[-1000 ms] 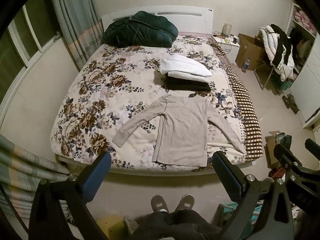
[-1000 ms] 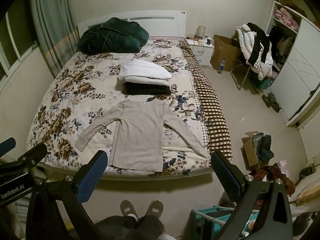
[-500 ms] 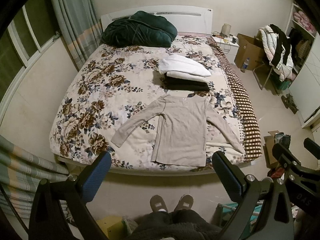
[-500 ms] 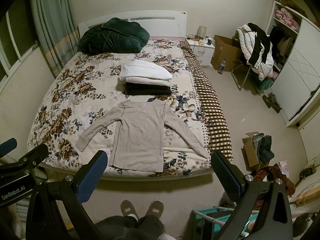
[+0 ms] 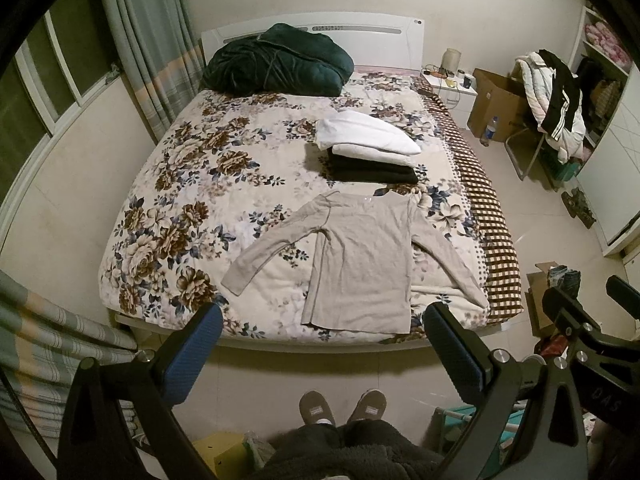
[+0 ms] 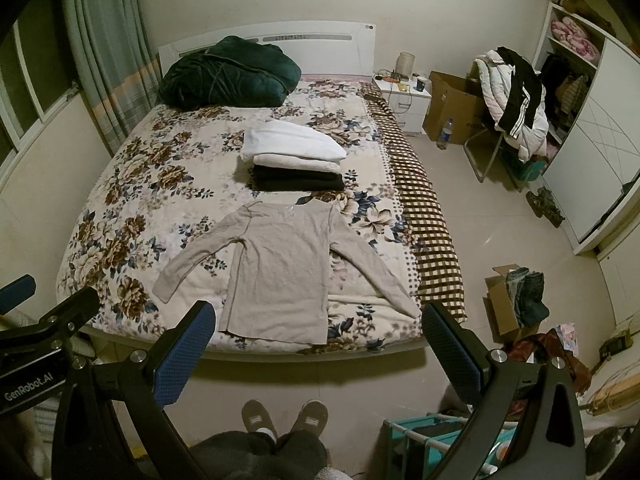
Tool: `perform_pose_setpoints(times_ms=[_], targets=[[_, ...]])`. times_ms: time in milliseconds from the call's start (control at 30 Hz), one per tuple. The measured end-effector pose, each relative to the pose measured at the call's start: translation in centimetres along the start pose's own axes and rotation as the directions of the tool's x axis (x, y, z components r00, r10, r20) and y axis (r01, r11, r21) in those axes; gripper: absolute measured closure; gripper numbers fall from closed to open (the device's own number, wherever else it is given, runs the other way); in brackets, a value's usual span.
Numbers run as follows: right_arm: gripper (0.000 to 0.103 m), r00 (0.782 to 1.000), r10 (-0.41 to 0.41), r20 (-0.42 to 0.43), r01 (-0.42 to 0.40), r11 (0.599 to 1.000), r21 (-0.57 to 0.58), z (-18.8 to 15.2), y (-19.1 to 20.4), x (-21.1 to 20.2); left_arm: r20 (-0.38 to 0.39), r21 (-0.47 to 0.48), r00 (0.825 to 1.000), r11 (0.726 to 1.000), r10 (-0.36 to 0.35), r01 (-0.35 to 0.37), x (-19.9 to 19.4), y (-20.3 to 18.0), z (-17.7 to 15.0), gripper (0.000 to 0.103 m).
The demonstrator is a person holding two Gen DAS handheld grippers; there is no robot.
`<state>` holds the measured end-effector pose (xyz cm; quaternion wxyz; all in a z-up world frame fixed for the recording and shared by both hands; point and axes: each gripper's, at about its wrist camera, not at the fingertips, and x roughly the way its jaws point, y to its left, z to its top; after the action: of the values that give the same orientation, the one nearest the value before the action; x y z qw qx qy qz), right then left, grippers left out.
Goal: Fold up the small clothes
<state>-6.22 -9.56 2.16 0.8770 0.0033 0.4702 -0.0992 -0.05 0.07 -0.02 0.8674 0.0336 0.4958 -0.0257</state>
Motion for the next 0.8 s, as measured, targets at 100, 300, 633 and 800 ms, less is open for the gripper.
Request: perform_pose_setpoints(times_ms=[100, 300, 633, 800], targets=[[0.0, 1.0, -0.001, 0.0, 0.001, 1.0, 0.001, 0.0, 0.0, -0.01, -0.001, -0.002, 1.0, 1.0, -0.001, 0.001, -0.02, 0.01, 0.0, 0.0], [0.0, 1.0, 0.001, 0.001, -0.001, 1.0, 0.001, -0.03, -0.01, -0.06, 0.001, 0.001, 1.0, 1.0, 0.0, 0.0, 0.0, 0.0, -0.01, 0.0], [0.0, 1.0, 0.0, 0.003, 0.0, 1.0, 0.0, 0.03, 0.05, -0.4, 0.003, 0.0, 1.0, 1.0, -0.001, 0.001, -0.02, 0.01, -0.03, 0.0], [0.0, 1.0, 0.001, 0.002, -0.001, 1.0, 0.0, 0.0, 0.09, -0.48, 0.002, 0.0, 1.0, 1.0, -0.001, 0.001, -0.02, 0.02, -0.03, 0.0]])
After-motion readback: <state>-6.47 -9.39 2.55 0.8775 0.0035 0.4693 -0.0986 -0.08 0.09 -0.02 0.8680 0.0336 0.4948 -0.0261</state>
